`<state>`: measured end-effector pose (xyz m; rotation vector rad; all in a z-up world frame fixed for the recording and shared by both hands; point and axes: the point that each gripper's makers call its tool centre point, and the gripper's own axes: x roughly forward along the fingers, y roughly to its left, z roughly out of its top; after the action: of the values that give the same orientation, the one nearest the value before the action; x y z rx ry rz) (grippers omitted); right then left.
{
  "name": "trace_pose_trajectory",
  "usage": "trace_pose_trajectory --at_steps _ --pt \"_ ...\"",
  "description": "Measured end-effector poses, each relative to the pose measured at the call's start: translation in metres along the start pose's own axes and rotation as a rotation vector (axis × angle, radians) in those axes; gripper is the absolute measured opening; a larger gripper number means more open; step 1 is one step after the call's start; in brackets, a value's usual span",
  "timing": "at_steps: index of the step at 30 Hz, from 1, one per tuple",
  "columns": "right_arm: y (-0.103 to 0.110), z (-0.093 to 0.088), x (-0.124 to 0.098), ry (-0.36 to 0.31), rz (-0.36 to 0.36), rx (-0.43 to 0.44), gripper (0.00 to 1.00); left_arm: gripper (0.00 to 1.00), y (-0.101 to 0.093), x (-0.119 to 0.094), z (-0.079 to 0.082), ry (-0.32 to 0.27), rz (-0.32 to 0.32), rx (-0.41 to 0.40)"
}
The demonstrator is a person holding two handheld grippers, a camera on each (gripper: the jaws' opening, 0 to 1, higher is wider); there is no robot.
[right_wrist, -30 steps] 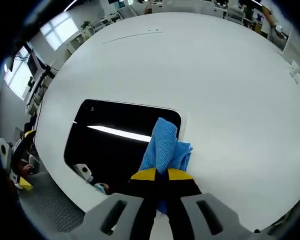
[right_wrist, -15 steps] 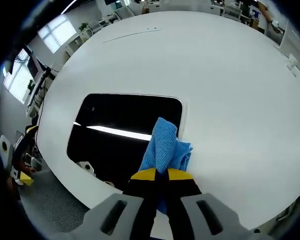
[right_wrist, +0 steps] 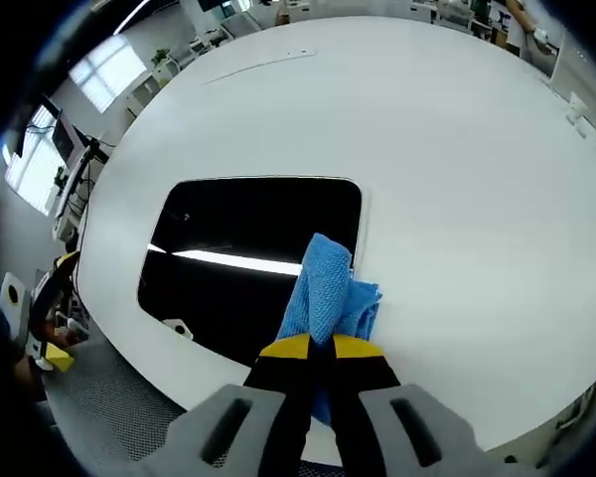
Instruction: Wipe the mirror surface with the cleaning cloth until all visible marks leave the cleaned area.
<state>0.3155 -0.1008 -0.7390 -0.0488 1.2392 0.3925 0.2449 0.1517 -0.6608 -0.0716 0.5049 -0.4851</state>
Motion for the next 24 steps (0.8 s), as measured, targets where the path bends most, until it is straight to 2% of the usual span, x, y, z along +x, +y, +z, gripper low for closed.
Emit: trace_pose_trajectory --at_steps 6,13,24 --pt "0.0013 -0.0007 -0.0007 -0.005 0.002 0.018 0.00 0.99 0.0016 -0.0015 0.0035 -0.021 0.007 -0.007" --pt "0.0009 0.0004 0.0008 -0.017 -0.015 0.030 0.00 0.99 -0.0002 -0.0012 0.0035 -0.017 0.002 -0.002" --pt "0.0052 -0.0053 0.0020 -0.003 -0.003 0.042 0.00 0.99 0.0003 -0.0001 0.0016 -0.011 -0.001 -0.003"
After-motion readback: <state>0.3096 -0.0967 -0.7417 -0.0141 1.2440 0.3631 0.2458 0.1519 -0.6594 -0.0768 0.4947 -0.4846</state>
